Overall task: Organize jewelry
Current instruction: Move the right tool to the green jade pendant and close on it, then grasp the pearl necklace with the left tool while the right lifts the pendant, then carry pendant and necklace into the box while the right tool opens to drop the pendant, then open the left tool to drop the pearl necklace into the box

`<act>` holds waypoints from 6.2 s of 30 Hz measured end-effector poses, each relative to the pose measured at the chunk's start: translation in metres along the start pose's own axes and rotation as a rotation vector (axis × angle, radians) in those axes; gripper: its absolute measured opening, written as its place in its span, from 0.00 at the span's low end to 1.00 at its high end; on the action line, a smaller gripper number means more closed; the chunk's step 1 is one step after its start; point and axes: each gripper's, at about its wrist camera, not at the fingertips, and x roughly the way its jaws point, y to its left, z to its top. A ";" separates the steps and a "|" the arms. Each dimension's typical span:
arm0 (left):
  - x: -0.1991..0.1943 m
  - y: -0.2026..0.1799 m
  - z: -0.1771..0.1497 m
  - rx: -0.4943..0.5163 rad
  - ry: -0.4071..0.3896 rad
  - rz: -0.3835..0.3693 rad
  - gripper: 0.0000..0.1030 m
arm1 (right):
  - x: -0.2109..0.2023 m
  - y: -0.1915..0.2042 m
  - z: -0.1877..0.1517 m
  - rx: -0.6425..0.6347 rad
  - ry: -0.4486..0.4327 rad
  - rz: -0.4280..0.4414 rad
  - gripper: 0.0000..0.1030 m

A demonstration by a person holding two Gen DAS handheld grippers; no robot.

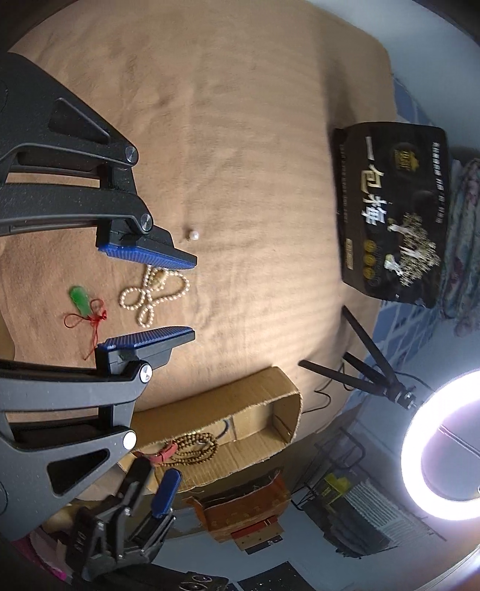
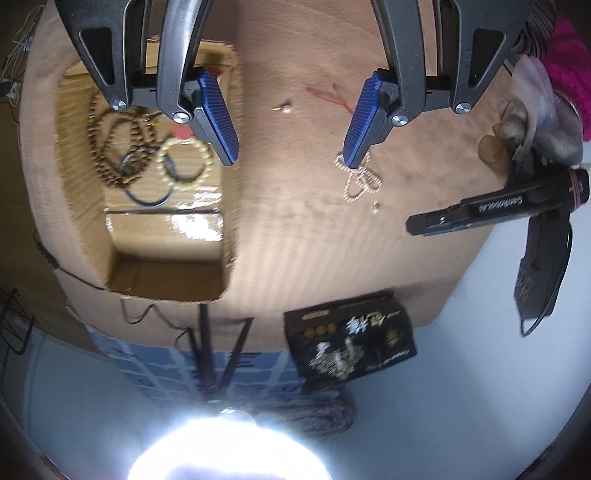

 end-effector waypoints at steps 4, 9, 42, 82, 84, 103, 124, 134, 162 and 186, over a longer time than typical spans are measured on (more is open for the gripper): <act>0.007 0.007 -0.003 -0.021 0.028 -0.017 0.31 | 0.013 0.014 -0.007 -0.034 0.034 0.020 0.60; 0.016 0.012 -0.006 -0.033 0.063 -0.043 0.31 | 0.034 0.038 -0.019 -0.095 0.087 0.056 0.60; 0.066 0.046 -0.016 -0.170 0.198 -0.053 0.31 | 0.113 0.100 -0.057 -0.320 0.134 -0.024 0.34; 0.087 0.000 -0.013 0.004 0.097 0.106 0.05 | 0.094 0.050 -0.040 -0.176 0.126 -0.001 0.03; 0.077 -0.001 -0.011 0.001 0.079 0.089 0.05 | 0.091 0.050 -0.039 -0.174 0.119 0.001 0.03; -0.004 -0.026 0.008 -0.010 -0.085 -0.070 0.05 | 0.028 0.049 -0.013 -0.154 -0.043 0.019 0.03; 0.001 -0.106 0.044 0.078 -0.131 -0.183 0.05 | -0.035 -0.041 0.024 0.047 -0.213 -0.068 0.03; 0.030 -0.147 0.058 0.115 -0.110 -0.206 0.05 | -0.035 -0.074 0.032 0.095 -0.218 -0.114 0.03; 0.108 -0.170 0.056 0.133 -0.010 -0.126 0.05 | 0.008 -0.129 0.022 0.179 -0.104 -0.195 0.05; 0.050 -0.159 0.040 0.171 -0.092 -0.054 0.15 | -0.029 -0.103 0.018 0.149 -0.169 -0.218 0.37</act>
